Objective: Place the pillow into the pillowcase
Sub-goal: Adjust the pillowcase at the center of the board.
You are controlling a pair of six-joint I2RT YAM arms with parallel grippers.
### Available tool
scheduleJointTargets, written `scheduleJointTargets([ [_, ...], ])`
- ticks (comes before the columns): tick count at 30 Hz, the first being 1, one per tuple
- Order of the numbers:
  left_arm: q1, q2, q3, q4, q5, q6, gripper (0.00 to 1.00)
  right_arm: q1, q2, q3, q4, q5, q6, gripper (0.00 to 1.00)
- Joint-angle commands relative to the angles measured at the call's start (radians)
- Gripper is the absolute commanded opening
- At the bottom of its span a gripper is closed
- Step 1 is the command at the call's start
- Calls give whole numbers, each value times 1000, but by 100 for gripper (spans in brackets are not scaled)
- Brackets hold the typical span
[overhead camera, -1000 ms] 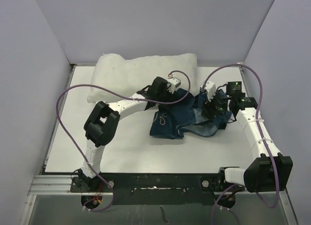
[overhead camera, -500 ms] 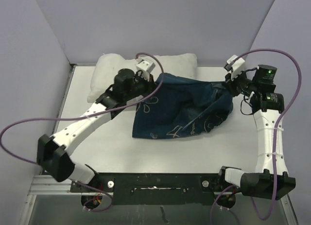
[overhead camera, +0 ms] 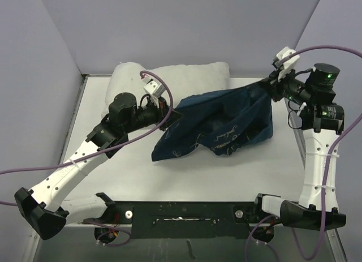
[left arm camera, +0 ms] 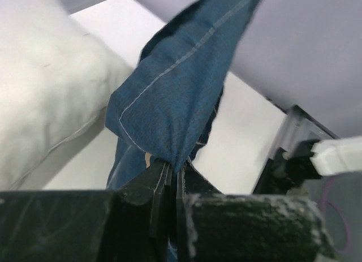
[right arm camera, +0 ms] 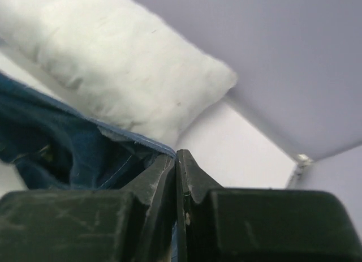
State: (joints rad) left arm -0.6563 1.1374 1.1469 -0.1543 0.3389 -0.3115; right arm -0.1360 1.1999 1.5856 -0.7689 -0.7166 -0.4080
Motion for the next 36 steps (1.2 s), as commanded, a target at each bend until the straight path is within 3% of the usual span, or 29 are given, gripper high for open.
scheduleJointTargets([
  [1, -132, 15, 204, -52, 37, 25, 0, -48, -6, 208, 41, 212, 0, 0],
  [5, -259, 101, 344, -93, 34, 59, 0, -59, -2, 353, -6, 330, -26, 0],
  [10, -277, 133, 389, -112, 20, 45, 0, -68, 50, 507, -34, 323, -14, 0],
  [14, -197, 62, 240, -134, -109, -8, 0, -31, 89, 351, 31, 65, 100, 1],
  [16, -93, 8, 123, -149, -123, -82, 0, 108, 109, 211, 73, 93, 91, 3],
  [20, 181, -91, -141, -194, -83, -204, 0, 358, 193, -23, 89, 152, -14, 19],
  [22, 306, -113, -244, -218, -29, -224, 0, 408, 271, -41, 11, 142, -73, 32],
  [23, 371, -121, -285, -228, -11, -226, 0, 412, 283, -41, -30, 112, -112, 45],
  [26, 440, -131, -337, -268, 14, -207, 0, 327, 219, -99, -22, 34, -125, 71],
  [29, 442, -140, -357, -260, 29, -191, 0, 158, 132, -193, 42, 2, -87, 86],
  [32, 442, -127, -351, -252, 62, -177, 0, 56, 128, -264, 48, 81, -99, 91],
  [36, 440, -115, -333, -271, 99, -155, 0, 58, 183, -359, 14, 194, -149, 93],
])
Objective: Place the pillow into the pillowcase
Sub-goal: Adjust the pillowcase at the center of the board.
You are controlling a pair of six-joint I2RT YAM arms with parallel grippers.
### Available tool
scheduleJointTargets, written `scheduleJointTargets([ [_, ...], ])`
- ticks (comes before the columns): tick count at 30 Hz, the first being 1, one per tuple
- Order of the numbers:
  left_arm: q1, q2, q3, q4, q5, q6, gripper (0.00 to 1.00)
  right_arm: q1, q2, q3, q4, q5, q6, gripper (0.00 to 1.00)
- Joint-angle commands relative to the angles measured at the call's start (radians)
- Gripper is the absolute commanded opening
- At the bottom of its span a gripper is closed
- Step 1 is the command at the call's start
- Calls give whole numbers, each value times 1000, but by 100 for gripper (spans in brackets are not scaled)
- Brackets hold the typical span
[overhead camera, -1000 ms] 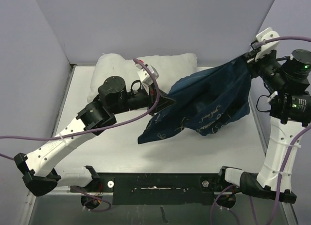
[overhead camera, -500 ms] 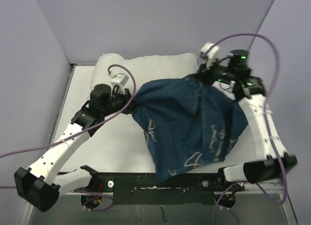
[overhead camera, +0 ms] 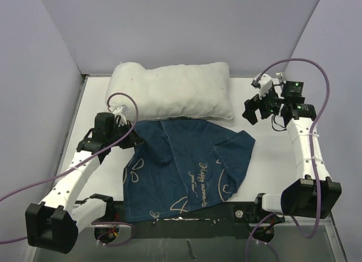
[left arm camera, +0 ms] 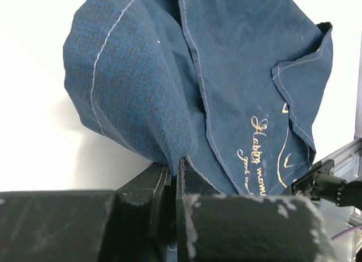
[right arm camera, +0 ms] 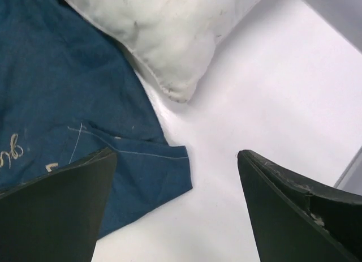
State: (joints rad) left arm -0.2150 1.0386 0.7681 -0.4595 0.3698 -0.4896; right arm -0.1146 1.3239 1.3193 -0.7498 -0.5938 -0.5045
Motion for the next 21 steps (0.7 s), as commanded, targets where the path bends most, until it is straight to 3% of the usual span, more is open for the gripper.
scheduleJointTargets([
  [1, -1, -19, 47, 31, 73, 28, 0, 48, 72, -117, -5, 82, -61, 93],
  [6, -1, -45, 32, 19, 80, 40, 0, 146, 135, -193, 31, 166, -124, 99],
  [13, 1, -81, 20, 2, 86, 45, 0, 242, 261, -149, 73, 251, -168, 99],
  [17, 0, -98, 20, -6, 91, 45, 0, 279, 305, -145, 82, 304, -178, 98],
  [21, 0, -106, 20, -7, 93, 45, 0, 292, 307, -170, 82, 318, -190, 88],
])
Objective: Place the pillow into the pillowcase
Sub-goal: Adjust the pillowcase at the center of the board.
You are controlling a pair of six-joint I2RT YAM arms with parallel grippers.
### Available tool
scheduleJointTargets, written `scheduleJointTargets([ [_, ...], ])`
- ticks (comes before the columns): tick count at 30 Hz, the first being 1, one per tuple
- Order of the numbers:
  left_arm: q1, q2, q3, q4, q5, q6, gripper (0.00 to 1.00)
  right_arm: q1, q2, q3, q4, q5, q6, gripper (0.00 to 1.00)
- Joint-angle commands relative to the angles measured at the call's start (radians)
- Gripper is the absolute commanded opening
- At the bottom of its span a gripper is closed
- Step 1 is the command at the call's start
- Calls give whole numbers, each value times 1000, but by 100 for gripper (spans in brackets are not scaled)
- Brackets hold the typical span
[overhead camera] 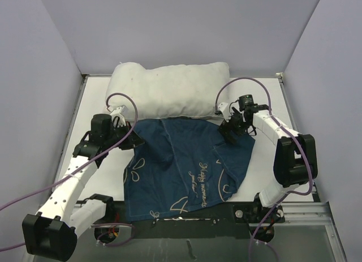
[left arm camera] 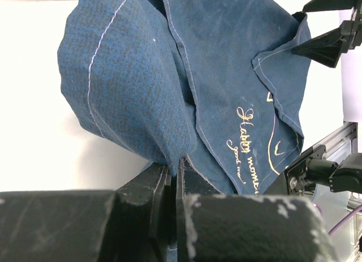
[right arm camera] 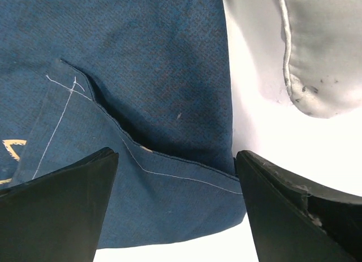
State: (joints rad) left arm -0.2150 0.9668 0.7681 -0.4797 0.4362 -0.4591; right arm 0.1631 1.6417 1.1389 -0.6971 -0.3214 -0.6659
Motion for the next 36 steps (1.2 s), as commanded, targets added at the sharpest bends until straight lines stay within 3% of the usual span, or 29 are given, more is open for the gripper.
scheduleJointTargets([
  [1, 0, -33, 20, 15, 27, 14, 0, 14, -14, 4, 33, 51, -33, 87],
  [8, 0, -8, 39, 24, 36, 15, 0, 15, 2, 2, 28, 62, -60, 63],
  [16, 1, -10, 68, 16, 39, 22, 0, 12, -7, 18, -23, 23, -89, 2],
  [24, 0, 35, 197, 12, 42, 39, 0, -134, -151, 200, -154, -144, -108, 0],
  [29, 0, 55, 218, 43, 73, 19, 0, -115, -160, 215, -223, -225, -150, 59],
  [30, 0, 54, 216, 46, 77, 16, 0, -99, -154, 198, -216, -213, -157, 71],
  [31, 0, 53, 213, 46, 77, 16, 0, -85, -143, 178, -193, -195, -160, 90],
  [32, 0, 49, 209, 46, 78, 16, 0, -73, -130, 157, -169, -174, -160, 99],
  [36, 0, 31, 196, 35, 78, 22, 0, -49, -58, 117, -111, -128, -197, 98],
])
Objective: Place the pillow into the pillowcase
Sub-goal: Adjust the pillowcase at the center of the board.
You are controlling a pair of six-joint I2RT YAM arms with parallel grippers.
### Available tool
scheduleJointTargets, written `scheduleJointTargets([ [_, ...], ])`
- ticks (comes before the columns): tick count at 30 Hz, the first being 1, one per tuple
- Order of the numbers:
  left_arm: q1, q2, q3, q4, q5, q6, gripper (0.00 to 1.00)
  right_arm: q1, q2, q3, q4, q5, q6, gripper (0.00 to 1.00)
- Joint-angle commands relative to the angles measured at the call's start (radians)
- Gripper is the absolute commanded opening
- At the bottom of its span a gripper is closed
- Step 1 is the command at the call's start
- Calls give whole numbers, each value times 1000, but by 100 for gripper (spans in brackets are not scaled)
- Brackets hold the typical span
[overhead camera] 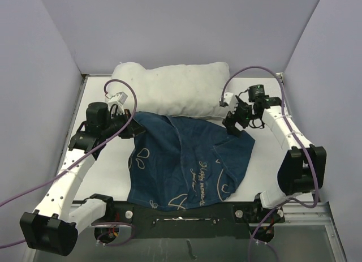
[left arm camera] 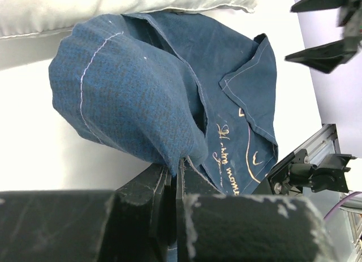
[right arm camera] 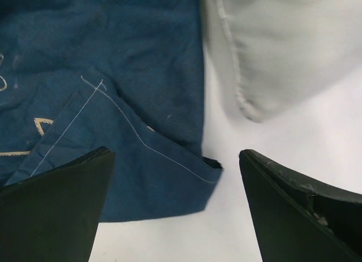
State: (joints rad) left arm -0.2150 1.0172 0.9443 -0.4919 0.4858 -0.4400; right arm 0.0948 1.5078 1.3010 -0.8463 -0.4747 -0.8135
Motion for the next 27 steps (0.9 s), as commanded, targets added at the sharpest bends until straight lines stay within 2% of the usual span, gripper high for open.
scheduleJointTargets([
  [1, 0, -22, 17, 43, 28, 4, 0, 24, 94, -53, 51, 36, -70, 98],
  [8, 0, -23, -3, 46, 30, 4, 0, 58, 202, -56, 87, 86, -166, 100],
  [9, 0, -23, -6, 45, 30, 6, 0, 62, 217, -49, 75, 96, -163, 96],
  [12, 0, -21, -12, 42, 24, 16, 0, 63, 240, -31, 32, 99, -158, 73],
  [17, 1, -7, -7, 52, 24, 20, 0, 61, 206, -49, -7, 103, -178, 43],
  [20, 1, 4, 8, 58, 30, 17, 0, 58, 190, -41, -51, 104, -183, 7],
  [21, 1, 4, 15, 56, 30, 17, 0, 53, 182, -32, -65, 106, -186, 0],
  [24, 2, 2, 57, 36, 12, 37, 0, 30, 105, 24, -104, 99, -196, 0],
  [27, 12, 15, 132, 27, -42, 54, 0, -16, 21, 180, -109, 65, -174, 0],
])
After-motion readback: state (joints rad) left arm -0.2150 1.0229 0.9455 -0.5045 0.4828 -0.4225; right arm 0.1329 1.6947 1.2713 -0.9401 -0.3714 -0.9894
